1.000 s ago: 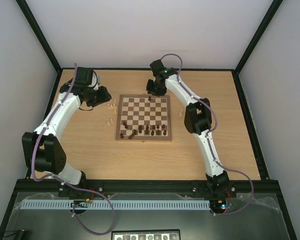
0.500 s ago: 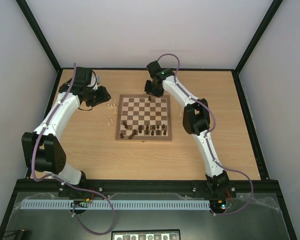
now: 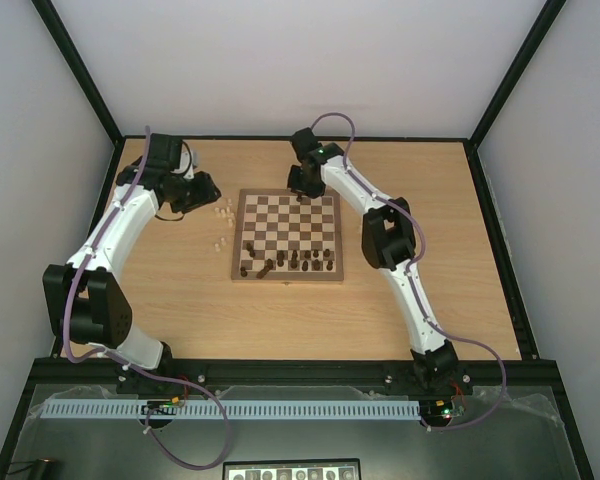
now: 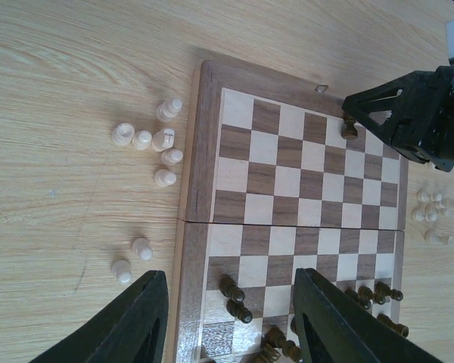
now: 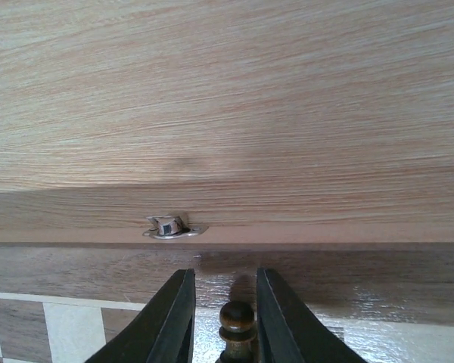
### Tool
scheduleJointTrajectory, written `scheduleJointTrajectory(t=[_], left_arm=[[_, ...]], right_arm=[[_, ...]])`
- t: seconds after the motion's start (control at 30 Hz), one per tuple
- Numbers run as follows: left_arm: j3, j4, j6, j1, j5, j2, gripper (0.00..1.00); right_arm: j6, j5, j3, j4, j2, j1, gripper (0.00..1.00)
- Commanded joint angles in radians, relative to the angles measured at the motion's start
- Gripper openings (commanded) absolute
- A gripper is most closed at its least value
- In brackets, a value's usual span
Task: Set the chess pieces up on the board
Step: Pick up the chess piece from the chessboard.
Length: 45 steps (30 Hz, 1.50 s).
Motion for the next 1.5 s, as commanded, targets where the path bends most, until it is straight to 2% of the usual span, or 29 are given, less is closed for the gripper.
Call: scheduleJointTrajectory(t=[0.0, 0.37, 0.53, 0.8, 1.03, 1.27, 1.47], left_arm=[[-0.001, -0.009, 0.006, 0.012, 0.023, -0.005, 0.48], [-0.019, 0.002, 0.004, 0.019, 0.031, -0.007, 0.47], [-0.026, 0.010, 0.004, 0.019, 0.034, -0.004, 0.47], [-0.026, 0.015, 0.001, 0.019, 0.037, 0.000, 0.47], [-0.015, 0.019, -0.006, 0.019, 0.041, 0.004, 0.47], [-0.030, 0.040, -0.013, 0.017, 0.037, 0.002, 0.47], [-0.071, 0.089, -0.024, 0.005, 0.043, -0.010, 0.47]], right_arm=[[0.011, 0.026, 0.023, -0.028, 0.022, 0.016, 0.24], [-0.027, 0.112, 0.022, -0.073, 0.032, 0.037, 0.20], [-0.037, 0.124, 0.021, -0.076, 0.034, 0.039, 0.15], [-0.053, 0.148, 0.020, -0.036, 0.001, 0.039, 0.11], [-0.093, 0.228, -0.034, 0.069, -0.078, 0.052, 0.10], [-0.117, 0.347, -0.166, 0.190, -0.157, 0.074, 0.07], [-0.137, 0.419, -0.444, 0.437, -0.304, 0.098, 0.07]])
